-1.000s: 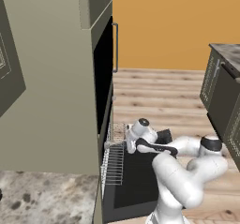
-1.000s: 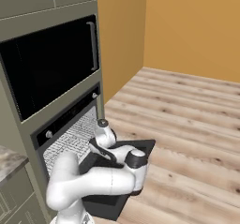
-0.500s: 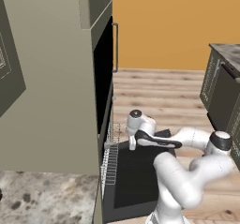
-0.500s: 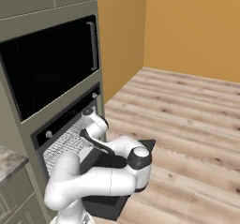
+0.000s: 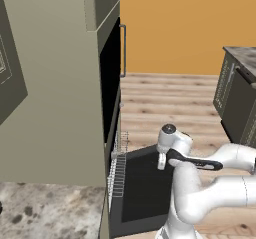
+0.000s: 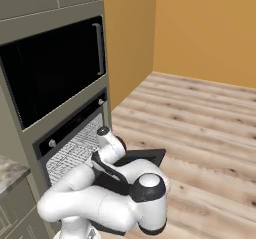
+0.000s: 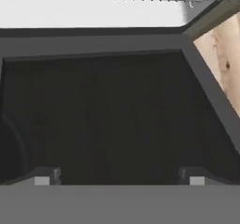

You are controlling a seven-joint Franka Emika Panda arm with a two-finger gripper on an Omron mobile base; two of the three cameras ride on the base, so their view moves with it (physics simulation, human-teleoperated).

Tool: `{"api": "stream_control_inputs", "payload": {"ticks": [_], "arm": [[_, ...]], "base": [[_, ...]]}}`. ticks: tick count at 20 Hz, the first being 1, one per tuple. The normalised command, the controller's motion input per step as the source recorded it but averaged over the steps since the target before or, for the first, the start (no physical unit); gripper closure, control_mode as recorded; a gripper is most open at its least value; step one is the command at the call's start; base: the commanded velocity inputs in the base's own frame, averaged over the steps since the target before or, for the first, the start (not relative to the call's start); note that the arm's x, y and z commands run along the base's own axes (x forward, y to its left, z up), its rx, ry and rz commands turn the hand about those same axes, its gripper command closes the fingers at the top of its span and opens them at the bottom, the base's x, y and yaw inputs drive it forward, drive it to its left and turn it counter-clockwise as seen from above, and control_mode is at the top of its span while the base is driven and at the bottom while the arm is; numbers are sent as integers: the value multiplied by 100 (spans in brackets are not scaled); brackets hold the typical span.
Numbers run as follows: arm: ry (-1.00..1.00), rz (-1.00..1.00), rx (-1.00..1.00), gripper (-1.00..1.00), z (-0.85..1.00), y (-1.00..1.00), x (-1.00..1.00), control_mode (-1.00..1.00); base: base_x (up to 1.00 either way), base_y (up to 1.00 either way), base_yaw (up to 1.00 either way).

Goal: Place the fish on the top rack of the oven, and slide the tray back inside. Close the oven door.

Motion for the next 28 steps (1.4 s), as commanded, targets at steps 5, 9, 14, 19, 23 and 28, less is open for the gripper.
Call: {"api": "stream_control_inputs", "payload": {"ticks": [5,9,14,19,23,28], "arm": [[-10,-11,30,-100,29,-100,-34,-100],[-7,-4,34,-100,43,-100,-6,-100],[-3,0,34,-100,46,-100,-22,-100],[-3,5,36,-100,26,-100,-2,-100],[0,23,39,-100,5,-100,1,-100],[6,37,17,-100,-42,-90,24,-100]], "base": [[0,0,0],[0,0,0],[0,0,0],[0,0,0],[0,0,0],[0,0,0]]}}
